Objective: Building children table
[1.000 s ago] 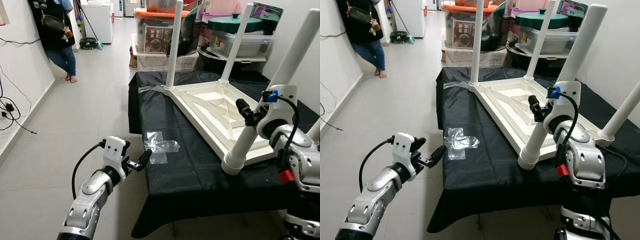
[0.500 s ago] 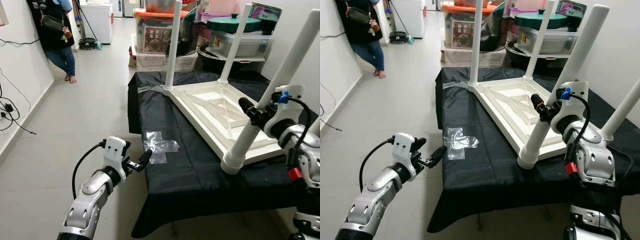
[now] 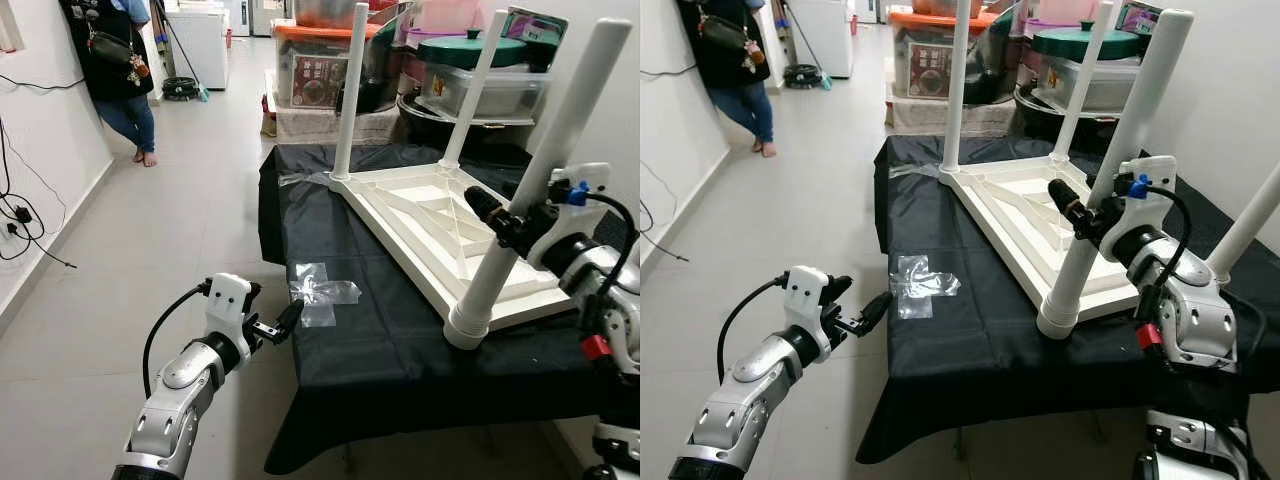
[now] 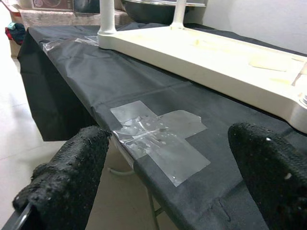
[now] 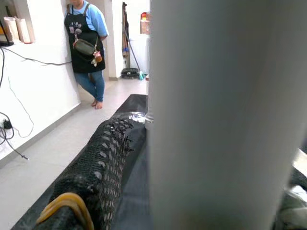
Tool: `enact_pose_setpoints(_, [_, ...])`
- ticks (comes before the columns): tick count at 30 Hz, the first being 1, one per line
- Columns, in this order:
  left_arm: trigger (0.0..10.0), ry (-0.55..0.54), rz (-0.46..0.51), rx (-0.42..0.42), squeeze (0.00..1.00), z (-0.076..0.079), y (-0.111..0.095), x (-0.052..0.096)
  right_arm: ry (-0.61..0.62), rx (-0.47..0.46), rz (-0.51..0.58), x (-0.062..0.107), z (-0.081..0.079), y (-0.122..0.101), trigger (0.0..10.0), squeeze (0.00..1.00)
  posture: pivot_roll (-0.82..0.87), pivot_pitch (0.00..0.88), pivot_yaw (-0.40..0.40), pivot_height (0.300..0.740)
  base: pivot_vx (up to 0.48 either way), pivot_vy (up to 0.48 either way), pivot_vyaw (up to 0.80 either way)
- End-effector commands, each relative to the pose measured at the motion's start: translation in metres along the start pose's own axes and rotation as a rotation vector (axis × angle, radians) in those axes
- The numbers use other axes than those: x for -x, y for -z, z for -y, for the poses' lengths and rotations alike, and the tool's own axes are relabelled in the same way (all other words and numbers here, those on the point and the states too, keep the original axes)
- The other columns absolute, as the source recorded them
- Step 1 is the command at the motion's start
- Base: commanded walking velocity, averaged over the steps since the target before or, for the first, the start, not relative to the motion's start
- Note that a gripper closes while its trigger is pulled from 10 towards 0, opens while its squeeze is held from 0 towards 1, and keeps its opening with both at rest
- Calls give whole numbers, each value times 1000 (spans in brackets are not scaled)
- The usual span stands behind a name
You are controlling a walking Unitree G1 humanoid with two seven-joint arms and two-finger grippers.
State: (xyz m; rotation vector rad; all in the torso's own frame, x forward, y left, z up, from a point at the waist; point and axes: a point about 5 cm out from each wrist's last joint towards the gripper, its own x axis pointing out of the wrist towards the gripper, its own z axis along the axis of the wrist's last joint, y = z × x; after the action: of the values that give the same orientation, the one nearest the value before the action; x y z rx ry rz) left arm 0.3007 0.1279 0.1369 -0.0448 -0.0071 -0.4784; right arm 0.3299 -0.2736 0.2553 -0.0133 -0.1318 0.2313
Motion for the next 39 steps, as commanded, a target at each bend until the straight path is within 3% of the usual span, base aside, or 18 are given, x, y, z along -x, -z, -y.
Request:
enact_pose_setpoints(1, [10000,5,-20,-7,0,1,4,1,9,2,17,1,5,-3,10000,0,13,0,-58,740,0,0,0])
enact_pose_setpoints(2, [10000,5,-21,-8,0,0,4,1,12,4,14,1,7,-2,9373,0,24,0,-58,740,0,0,0])
enact_pose_setpoints(6, [10000,6,-22,-12,0,-1,4,2,-2,10,-3,2,11,3,10000,0,27,0,-57,740,0,0,0])
enact_pose_setpoints(15, [10000,12,-24,-15,0,-2,3,2,-100,-15,14,1,10,4,10000,0,32,0,-56,740,0,0,0])
enact_pose_setpoints(18, [10000,13,-24,-16,0,-2,3,2,-111,-15,17,1,9,6,9804,0,35,0,-55,740,0,0,0])
enact_pose_setpoints(19, [10000,14,-24,-17,0,-2,3,2,-108,-14,17,1,10,7,9020,0,37,0,-54,740,0,0,0])
enact_pose_setpoints(23, [10000,15,-25,-19,0,-2,3,3,-106,-12,18,1,12,8,8588,0,38,0,-53,740,0,0,0])
enact_pose_setpoints(24, [10000,16,-25,-20,0,-3,3,3,-102,-13,19,1,14,8,7216,0,38,0,-53,740,0,0,0])
enact_pose_setpoints(27, [10000,16,-25,-21,0,-3,3,3,-102,-13,20,1,14,9,7216,0,38,0,-53,740,0,0,0])
enact_pose_setpoints(28, [10000,18,-26,-22,0,-2,3,2,-98,-13,21,1,16,9,3176,0,38,0,-53,740,0,0,0])
enact_pose_setpoints(29, [10000,18,-26,-22,0,-2,3,2,-98,-13,21,1,16,9,3176,0,38,0,-53,740,0,0,0])
enact_pose_setpoints(30, [10000,20,-27,-22,0,-2,3,2,-94,-14,23,1,17,9,0,0,39,0,-51,740,0,0,0])
enact_pose_setpoints(39, [10000,26,-31,-26,0,-2,3,4,36,16,-14,-1,20,13,0,0,38,0,-51,740,0,0,0])
